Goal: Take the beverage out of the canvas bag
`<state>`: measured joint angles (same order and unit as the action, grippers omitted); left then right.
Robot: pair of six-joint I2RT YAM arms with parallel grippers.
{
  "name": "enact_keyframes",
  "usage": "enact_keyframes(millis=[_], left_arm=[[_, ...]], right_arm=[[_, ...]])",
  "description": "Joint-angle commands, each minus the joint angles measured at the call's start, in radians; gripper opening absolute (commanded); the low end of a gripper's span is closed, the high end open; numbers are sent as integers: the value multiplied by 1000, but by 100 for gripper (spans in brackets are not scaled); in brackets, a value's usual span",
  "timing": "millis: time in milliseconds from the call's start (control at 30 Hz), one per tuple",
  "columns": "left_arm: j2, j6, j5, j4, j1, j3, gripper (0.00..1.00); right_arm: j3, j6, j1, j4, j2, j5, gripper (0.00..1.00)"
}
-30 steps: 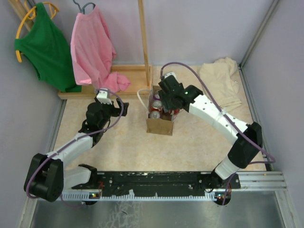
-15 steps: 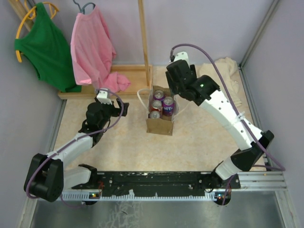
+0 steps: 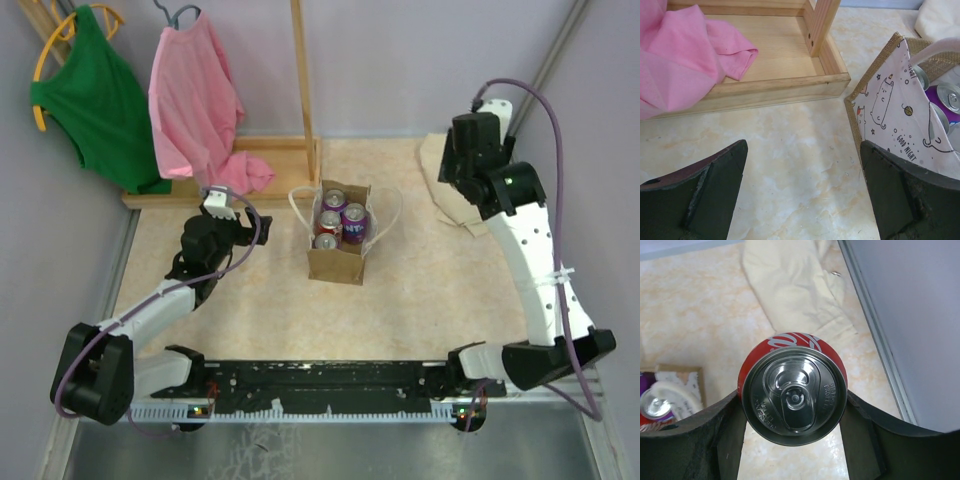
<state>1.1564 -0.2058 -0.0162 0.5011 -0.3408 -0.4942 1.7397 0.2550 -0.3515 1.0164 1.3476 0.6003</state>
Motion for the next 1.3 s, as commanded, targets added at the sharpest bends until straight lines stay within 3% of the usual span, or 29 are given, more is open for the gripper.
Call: enact_keyframes(millis=[0,300,633,1267], left_arm=[[-9,-7,-19,22,-6,3,100],[-7,-8,-16,19,-6,-10,100],[0,-10,-18,19,-7,0,100],[3,-8,-27,20,-7,-3,100]], right_arm=[[-161,36,112,-161,-69,-131,0],[-469,78,172,-348,-11,-242,0],[-542,90,221,-441,97,-261,0],[-652,81,247,-592,176,-160,0]])
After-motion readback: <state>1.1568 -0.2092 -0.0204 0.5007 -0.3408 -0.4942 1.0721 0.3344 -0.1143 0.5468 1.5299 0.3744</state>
